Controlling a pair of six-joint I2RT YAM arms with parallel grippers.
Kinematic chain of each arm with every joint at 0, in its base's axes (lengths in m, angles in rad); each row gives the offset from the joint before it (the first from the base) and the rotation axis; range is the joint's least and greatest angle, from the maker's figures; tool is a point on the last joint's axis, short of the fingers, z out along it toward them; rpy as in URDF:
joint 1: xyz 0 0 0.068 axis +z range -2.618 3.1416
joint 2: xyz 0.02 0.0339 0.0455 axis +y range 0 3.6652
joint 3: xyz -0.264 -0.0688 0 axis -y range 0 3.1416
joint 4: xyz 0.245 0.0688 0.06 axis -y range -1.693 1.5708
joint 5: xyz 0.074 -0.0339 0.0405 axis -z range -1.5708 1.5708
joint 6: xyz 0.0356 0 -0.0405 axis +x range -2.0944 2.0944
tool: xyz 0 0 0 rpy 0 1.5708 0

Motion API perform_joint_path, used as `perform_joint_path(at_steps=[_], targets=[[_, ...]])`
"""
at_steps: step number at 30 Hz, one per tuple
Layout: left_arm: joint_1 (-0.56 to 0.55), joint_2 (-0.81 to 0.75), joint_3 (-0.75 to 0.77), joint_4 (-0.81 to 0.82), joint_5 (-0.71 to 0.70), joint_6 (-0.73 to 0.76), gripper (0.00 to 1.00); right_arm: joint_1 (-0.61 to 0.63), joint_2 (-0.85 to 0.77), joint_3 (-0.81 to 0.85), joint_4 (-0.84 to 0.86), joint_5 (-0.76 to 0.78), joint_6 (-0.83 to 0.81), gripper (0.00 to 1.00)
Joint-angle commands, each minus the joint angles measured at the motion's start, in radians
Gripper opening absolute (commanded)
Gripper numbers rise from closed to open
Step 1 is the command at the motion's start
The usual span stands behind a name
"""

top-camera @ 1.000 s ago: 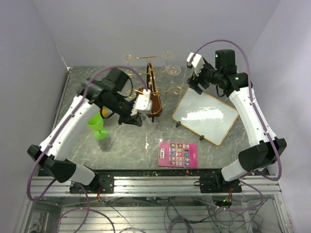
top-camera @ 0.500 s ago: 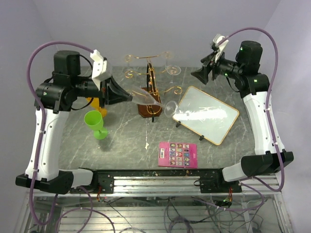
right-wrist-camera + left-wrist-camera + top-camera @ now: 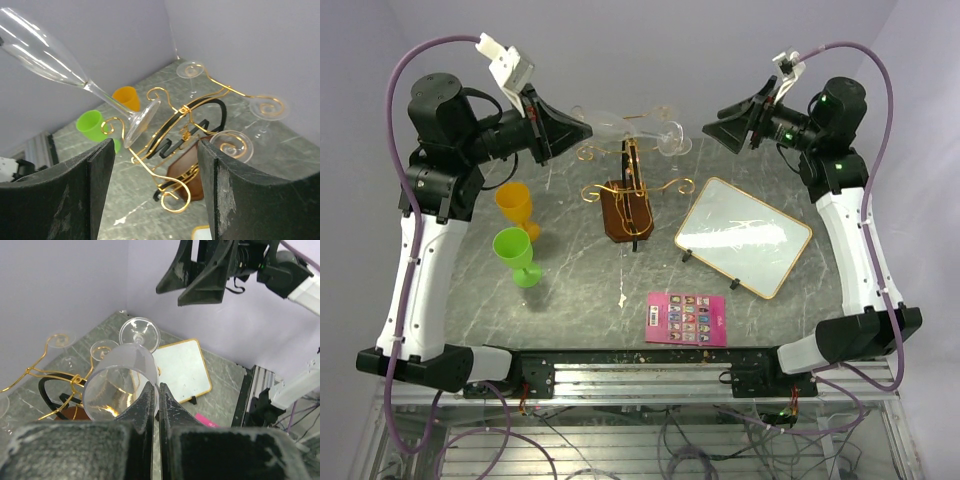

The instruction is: Place the wine glass upside down on the wine glass rack

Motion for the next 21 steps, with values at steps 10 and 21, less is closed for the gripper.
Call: perform_joint_path(at_steps=[10,21], targets=[[0.006,0.004,-0.014,0.177,-0.069,-0.115,0.07,0.105,0.039,-0.045,0.081,0.070,0.124,0.58],[0.006,0.017,-0.013,0.187,-0.064,-0.113,0.07,0.162,0.095,-0.014,0.085,0.101,0.134,0.40]])
